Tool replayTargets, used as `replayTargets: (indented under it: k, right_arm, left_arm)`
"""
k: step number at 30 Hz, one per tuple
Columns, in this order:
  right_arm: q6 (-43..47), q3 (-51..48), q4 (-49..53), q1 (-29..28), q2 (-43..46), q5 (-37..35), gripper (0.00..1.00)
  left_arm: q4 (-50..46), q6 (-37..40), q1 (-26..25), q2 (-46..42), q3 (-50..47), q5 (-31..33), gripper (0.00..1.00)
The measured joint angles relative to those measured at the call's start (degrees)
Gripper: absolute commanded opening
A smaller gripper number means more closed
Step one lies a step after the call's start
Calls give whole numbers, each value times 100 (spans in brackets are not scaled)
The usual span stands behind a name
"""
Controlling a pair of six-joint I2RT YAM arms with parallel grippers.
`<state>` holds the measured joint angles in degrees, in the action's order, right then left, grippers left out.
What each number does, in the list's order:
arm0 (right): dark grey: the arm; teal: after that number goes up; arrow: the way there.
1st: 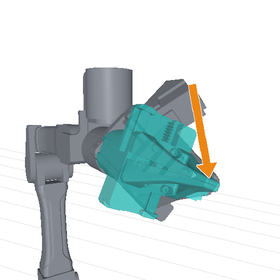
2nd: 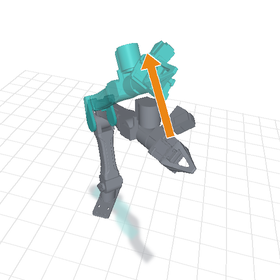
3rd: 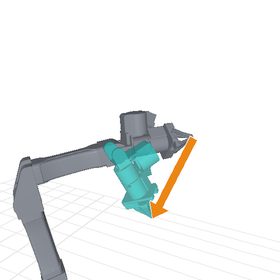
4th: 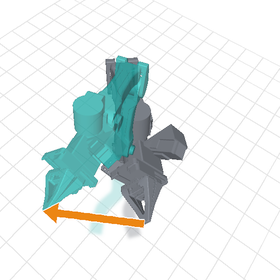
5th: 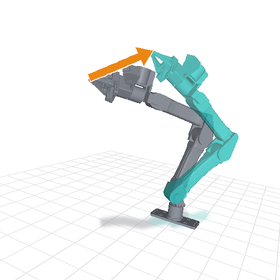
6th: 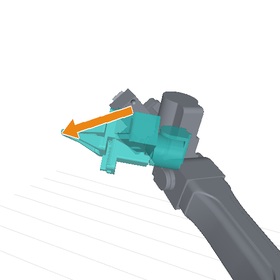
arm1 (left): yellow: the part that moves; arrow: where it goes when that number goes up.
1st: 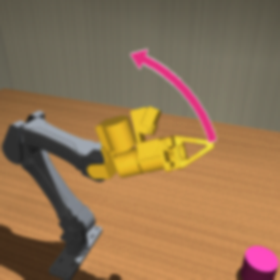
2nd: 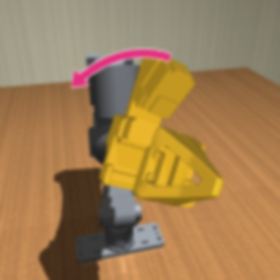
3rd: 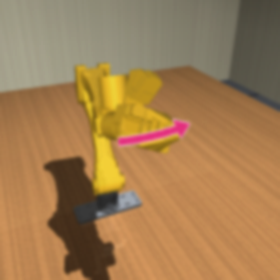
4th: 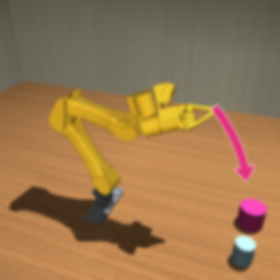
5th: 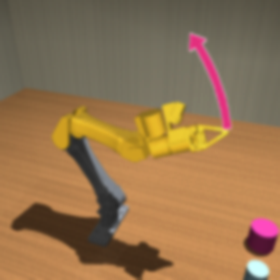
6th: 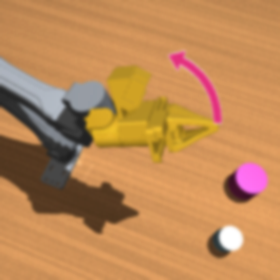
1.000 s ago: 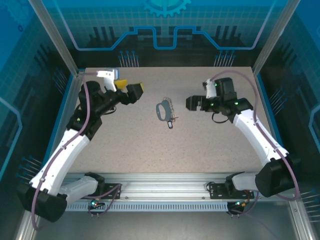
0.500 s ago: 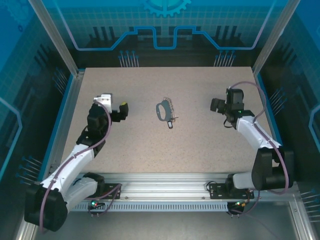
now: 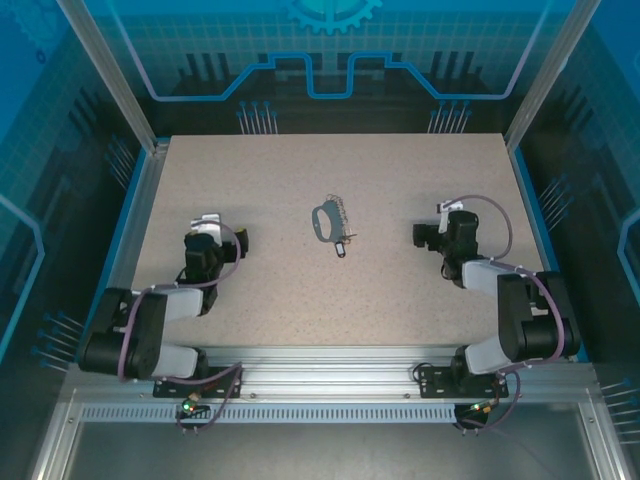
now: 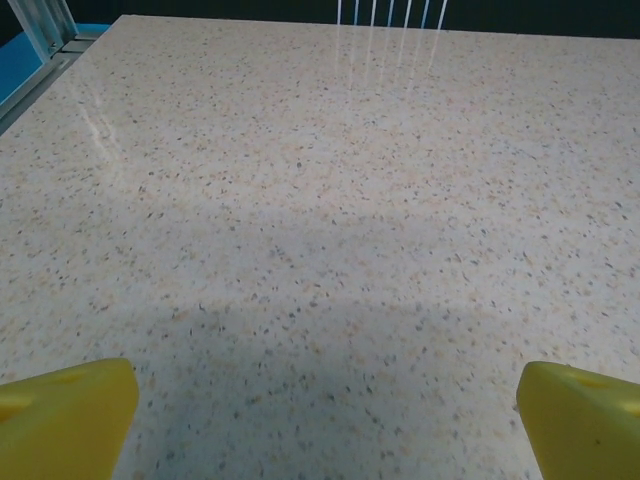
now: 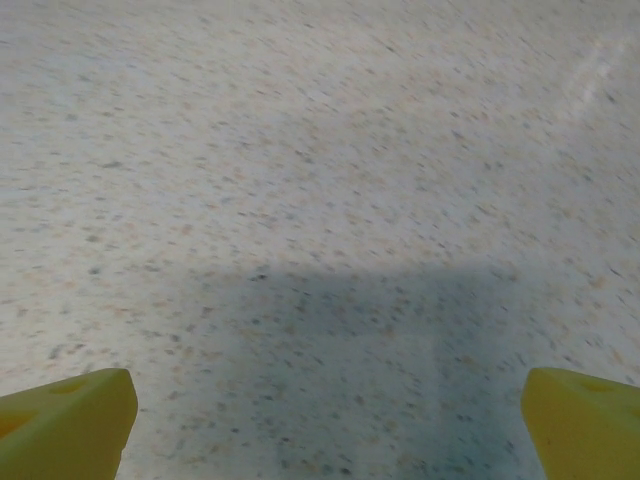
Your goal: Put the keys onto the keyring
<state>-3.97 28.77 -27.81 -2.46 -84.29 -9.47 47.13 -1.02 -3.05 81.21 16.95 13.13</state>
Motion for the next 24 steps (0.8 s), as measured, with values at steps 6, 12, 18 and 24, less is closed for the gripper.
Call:
replayTargets:
  k: [6,12,18,24]
  right_arm:
    - [197,-433,-975,-26,-160,275,100]
    - [262,-433,-1322,-63,-162,267,100]
    - [299,-433,-1386,-92,-162,267,100]
    - [323,-433,-1381,-90,-162,417,100]
  left_arm:
    - [282,101,103,761,289,-470,99]
    - [293,101,258,761,505,-739,99]
    - [291,101,258,761,505,-811,99]
    - [293,101,258,761,505,-811,99]
